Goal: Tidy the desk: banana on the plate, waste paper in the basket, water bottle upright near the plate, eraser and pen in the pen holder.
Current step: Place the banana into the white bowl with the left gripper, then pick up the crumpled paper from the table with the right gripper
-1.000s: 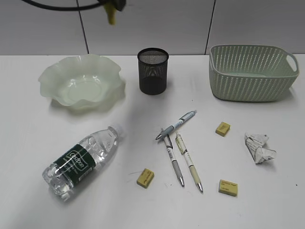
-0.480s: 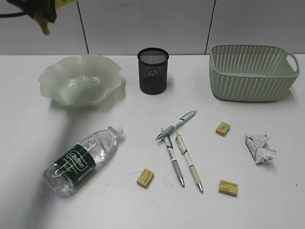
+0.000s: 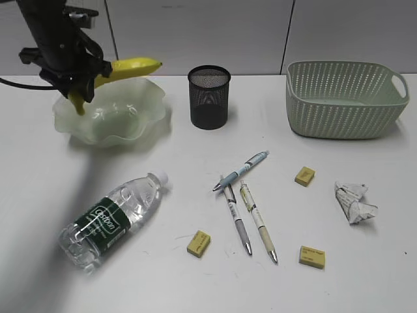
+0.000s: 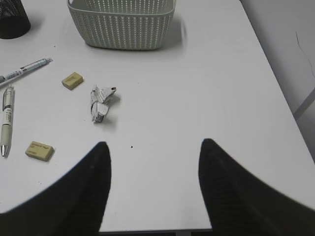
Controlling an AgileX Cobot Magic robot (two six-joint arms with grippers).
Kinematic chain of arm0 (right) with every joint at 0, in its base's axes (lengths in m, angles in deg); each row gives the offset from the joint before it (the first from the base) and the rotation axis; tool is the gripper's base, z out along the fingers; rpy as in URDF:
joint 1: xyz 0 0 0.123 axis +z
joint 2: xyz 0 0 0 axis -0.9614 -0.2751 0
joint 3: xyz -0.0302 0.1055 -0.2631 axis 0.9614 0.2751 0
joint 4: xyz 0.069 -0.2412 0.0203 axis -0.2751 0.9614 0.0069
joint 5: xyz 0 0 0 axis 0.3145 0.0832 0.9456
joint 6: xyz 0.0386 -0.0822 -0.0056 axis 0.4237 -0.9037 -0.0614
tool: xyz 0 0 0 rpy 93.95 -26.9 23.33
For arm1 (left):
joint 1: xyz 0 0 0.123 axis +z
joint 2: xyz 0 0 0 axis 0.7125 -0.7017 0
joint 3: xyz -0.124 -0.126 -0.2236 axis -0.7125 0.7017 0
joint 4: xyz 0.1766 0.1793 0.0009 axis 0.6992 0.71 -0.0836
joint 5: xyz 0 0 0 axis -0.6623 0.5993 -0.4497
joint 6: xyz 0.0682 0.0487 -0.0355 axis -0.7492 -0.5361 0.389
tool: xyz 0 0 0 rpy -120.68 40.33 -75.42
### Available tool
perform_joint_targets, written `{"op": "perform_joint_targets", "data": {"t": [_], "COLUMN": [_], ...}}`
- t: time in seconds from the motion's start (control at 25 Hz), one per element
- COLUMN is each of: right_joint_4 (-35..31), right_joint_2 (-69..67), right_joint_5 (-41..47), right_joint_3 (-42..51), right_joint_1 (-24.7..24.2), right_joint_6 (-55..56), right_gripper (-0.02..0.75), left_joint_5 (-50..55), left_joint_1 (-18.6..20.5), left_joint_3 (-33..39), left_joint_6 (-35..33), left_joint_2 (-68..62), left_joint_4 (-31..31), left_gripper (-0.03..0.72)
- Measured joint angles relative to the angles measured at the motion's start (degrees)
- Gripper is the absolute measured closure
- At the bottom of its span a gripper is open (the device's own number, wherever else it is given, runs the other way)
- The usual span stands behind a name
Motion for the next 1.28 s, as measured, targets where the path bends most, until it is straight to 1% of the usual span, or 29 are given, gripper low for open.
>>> {"op": "perform_joint_targets", "data": {"t": [0.24, 0.4, 0.6, 0.88, 1.04, 1.28], "right_joint_4": [0.0, 0.0, 0.0, 0.0, 0.0, 0.0], "right_joint_2": [0.0, 0.0, 0.0, 0.0, 0.0, 0.0], "right_joint_5": [0.0, 0.0, 0.0, 0.0, 0.0, -0.05], "right_joint_3": [0.0, 0.0, 0.0, 0.0, 0.0, 0.0], "right_joint_1": [0.0, 0.0, 0.0, 0.0, 0.0, 0.0], "right_joint_6": [0.0, 0.0, 0.0, 0.0, 0.0, -0.17], "right_gripper": [0.282, 0.282, 0.282, 0.282, 0.282, 0.282], "left_joint_5": [-1.19, -1.31, 0.99, 3.42, 3.49, 3.54], "left_joint_1": [0.0, 0.0, 0.0, 0.0, -0.05, -0.05], "left_joint_3": [0.11, 0.11, 0.11, -1.23, -1.89, -2.25], "left_joint_6": [0.0, 0.0, 0.0, 0.0, 0.0, 0.0], "left_joint_2": [-2.02, -2.02, -2.02, -1.91, 1.9, 12.82], "left_joint_4": [0.46, 1.88, 3.8, 4.7, 4.27, 4.2], "left_gripper": [0.379, 0.375, 0.279, 0.259, 0.258, 0.26]}}
